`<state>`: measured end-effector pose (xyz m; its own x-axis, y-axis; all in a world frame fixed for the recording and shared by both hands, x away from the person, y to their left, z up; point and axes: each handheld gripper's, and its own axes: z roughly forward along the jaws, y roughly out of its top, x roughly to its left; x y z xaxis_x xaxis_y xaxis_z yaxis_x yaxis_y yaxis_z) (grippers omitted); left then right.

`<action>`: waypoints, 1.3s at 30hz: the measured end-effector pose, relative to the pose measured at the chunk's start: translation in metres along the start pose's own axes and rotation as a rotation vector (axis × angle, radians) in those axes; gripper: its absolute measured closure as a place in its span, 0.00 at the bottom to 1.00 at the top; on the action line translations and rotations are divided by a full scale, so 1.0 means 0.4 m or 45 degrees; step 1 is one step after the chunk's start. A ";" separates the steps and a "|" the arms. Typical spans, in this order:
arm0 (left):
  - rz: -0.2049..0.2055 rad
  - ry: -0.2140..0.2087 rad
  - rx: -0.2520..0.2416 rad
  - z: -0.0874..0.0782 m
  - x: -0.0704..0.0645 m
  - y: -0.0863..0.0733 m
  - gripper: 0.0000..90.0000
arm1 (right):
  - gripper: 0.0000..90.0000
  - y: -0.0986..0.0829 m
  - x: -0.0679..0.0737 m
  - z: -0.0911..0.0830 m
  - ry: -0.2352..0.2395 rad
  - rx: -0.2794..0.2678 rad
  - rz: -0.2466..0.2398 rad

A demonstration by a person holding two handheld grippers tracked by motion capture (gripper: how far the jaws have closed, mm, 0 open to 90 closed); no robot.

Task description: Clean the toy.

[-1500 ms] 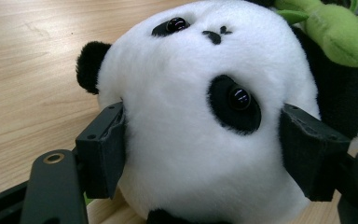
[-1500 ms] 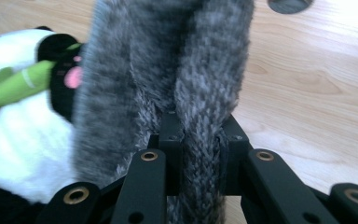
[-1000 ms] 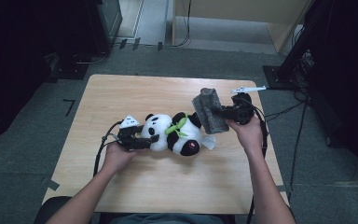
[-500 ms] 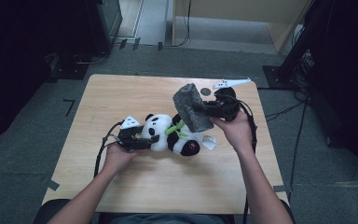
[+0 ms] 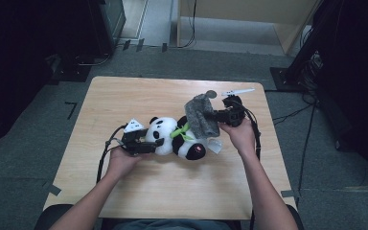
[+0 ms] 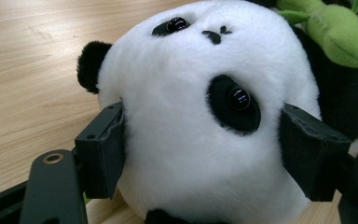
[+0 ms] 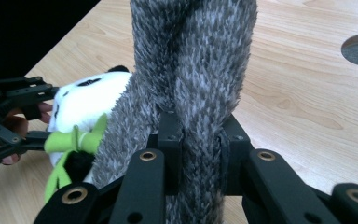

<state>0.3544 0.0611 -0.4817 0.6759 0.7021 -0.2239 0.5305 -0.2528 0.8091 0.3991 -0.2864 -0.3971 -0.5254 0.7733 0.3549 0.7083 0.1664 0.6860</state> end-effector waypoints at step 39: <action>-0.034 -0.033 0.029 0.007 0.016 0.016 0.27 | 0.85 -0.069 -0.066 -0.104 -0.168 0.006 0.072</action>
<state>0.3637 0.0622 -0.4795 0.6744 0.6913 -0.2595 0.5598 -0.2495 0.7902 0.3736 -0.3368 -0.3991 -0.4184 0.8553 0.3057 0.7372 0.1231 0.6643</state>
